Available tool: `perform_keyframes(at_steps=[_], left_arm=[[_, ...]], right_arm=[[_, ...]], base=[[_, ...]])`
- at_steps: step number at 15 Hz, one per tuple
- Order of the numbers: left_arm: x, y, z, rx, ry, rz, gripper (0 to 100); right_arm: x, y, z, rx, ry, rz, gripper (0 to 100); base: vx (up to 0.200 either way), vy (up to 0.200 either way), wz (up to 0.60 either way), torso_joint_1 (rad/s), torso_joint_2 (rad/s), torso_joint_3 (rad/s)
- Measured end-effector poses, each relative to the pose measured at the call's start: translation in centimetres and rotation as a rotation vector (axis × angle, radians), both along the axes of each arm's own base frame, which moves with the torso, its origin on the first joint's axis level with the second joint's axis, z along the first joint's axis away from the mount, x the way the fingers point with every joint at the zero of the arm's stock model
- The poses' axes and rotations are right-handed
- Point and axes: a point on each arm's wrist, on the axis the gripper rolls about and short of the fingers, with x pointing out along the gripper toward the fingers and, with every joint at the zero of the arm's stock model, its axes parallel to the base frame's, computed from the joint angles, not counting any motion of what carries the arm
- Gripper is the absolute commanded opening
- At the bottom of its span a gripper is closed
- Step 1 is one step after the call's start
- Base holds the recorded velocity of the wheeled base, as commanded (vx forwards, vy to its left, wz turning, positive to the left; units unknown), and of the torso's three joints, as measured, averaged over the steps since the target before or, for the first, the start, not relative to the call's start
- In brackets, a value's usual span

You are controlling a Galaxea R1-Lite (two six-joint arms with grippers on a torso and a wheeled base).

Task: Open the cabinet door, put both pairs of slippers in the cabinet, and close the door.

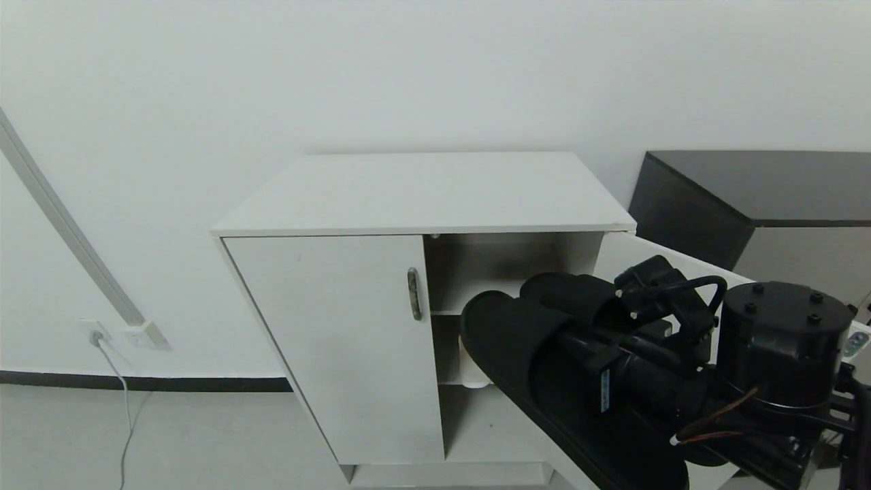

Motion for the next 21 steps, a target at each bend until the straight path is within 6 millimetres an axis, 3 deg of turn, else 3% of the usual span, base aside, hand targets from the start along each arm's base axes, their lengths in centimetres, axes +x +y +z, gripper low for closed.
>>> perform_keyframes(at_steps=[16, 21], left_arm=[[0.0, 0.0, 0.0, 0.000, 0.000, 0.000, 0], [0.0, 0.0, 0.0, 0.001, 0.000, -0.002, 0]], right_arm=[[-0.5, 0.0, -0.5, -0.019, -0.013, 0.014, 0], [-1.0, 0.5, -0.5, -0.016, -0.022, 0.045, 0]], base=[[0.000, 0.000, 0.00, -0.097, 0.46, 0.362], [0.000, 0.000, 0.00, 0.000, 0.10, 0.098]])
